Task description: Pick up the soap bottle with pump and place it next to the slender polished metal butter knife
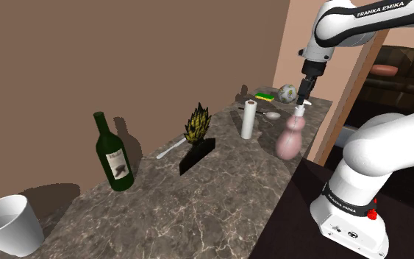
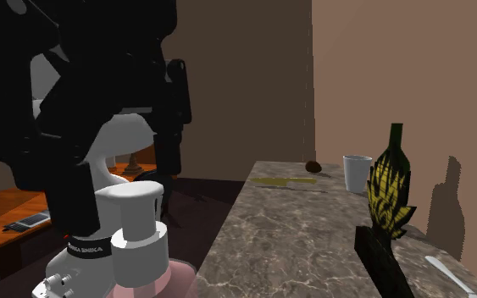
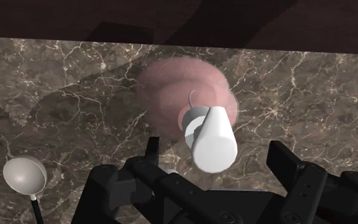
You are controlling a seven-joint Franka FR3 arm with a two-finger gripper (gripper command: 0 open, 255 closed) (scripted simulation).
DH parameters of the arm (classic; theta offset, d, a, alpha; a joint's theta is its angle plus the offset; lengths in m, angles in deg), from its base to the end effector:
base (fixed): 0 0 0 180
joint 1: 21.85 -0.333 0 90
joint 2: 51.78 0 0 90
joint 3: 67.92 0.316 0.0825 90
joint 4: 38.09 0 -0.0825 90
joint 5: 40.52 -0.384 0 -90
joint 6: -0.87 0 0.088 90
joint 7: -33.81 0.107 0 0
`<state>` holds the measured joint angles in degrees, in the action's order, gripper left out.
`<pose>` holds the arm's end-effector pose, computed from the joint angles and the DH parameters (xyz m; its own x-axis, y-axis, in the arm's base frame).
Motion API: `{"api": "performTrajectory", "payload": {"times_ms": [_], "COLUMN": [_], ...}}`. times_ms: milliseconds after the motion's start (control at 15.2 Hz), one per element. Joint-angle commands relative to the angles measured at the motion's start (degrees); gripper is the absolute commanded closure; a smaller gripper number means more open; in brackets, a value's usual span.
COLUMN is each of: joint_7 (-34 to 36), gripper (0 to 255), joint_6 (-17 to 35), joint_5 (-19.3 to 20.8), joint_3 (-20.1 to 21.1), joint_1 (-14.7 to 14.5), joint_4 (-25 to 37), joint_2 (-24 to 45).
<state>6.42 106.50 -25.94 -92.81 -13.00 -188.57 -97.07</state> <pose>0.2598 -0.2005 0.4612 0.9962 0.0866 0.0043 0.0867 -0.9940 -0.0664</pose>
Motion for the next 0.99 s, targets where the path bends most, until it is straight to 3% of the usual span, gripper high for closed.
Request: {"api": "performTrajectory", "payload": {"times_ms": [0,528,594,924], "joint_7": [0.1,0.1,0.1,0.1], "gripper": [0,0,255,255], "joint_6": [2.2,2.2,2.2,2.2], "joint_5": [0.4,0.4,0.4,0.4], "joint_3": [-0.5,-0.5,-0.5,-0.5], "joint_1": [0.1,0.1,0.1,0.1], "joint_4": [-1.7,-1.7,-1.7,-1.7], "joint_2": [0.5,0.5,0.5,0.5]}}
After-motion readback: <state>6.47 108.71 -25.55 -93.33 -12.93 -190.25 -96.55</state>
